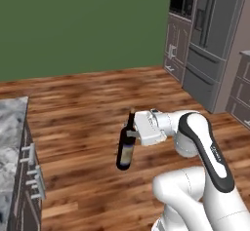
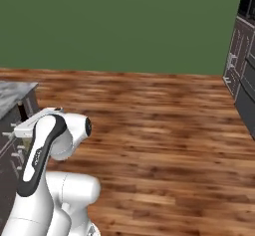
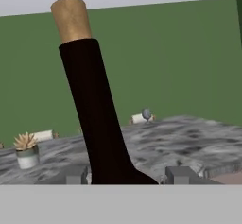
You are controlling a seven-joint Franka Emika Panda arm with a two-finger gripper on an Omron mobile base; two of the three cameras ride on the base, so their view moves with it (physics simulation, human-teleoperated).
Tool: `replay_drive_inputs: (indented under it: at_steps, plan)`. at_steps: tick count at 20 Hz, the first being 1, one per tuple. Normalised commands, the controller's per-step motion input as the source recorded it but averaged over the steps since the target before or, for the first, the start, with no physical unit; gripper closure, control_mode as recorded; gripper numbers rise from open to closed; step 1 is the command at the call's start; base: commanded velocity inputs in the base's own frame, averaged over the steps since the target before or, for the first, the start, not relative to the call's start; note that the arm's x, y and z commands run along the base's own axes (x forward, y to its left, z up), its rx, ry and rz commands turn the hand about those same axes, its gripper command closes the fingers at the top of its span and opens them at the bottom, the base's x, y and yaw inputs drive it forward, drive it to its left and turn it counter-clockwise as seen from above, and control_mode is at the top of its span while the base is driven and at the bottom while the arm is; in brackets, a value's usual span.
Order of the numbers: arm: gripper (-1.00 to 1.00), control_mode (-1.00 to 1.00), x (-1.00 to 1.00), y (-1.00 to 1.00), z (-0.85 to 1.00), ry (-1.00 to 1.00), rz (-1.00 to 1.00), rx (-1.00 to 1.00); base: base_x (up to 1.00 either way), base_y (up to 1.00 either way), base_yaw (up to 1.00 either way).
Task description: There is a wine glass and glass cup on the dining counter. Place the wine bottle next to the wine glass and the juice bottle next to the glass cup.
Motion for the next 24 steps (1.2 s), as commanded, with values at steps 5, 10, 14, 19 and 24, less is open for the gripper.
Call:
replay_drive_inputs:
  at_steps: [5, 10, 14, 19, 24]
  plan:
    - [1.0, 1.0, 0.0, 0.0, 0.0, 0.0, 0.0, 0.0, 0.83, -0.28, 0.06]
    - [1.0, 1.0, 0.0, 0.0, 0.0, 0.0, 0.0, 0.0, 0.85, -0.22, 0.1]
    - [1.0, 1.0, 0.0, 0.0, 0.0, 0.0, 0.0, 0.0, 0.86, -0.18, 0.13]
    - [1.0, 1.0, 0.0, 0.0, 0.0, 0.0, 0.0, 0.0, 0.87, -0.13, 0.16]
    - [1.0, 1.0, 0.0, 0.0, 0.0, 0.0, 0.0, 0.0, 0.86, -0.12, 0.17]
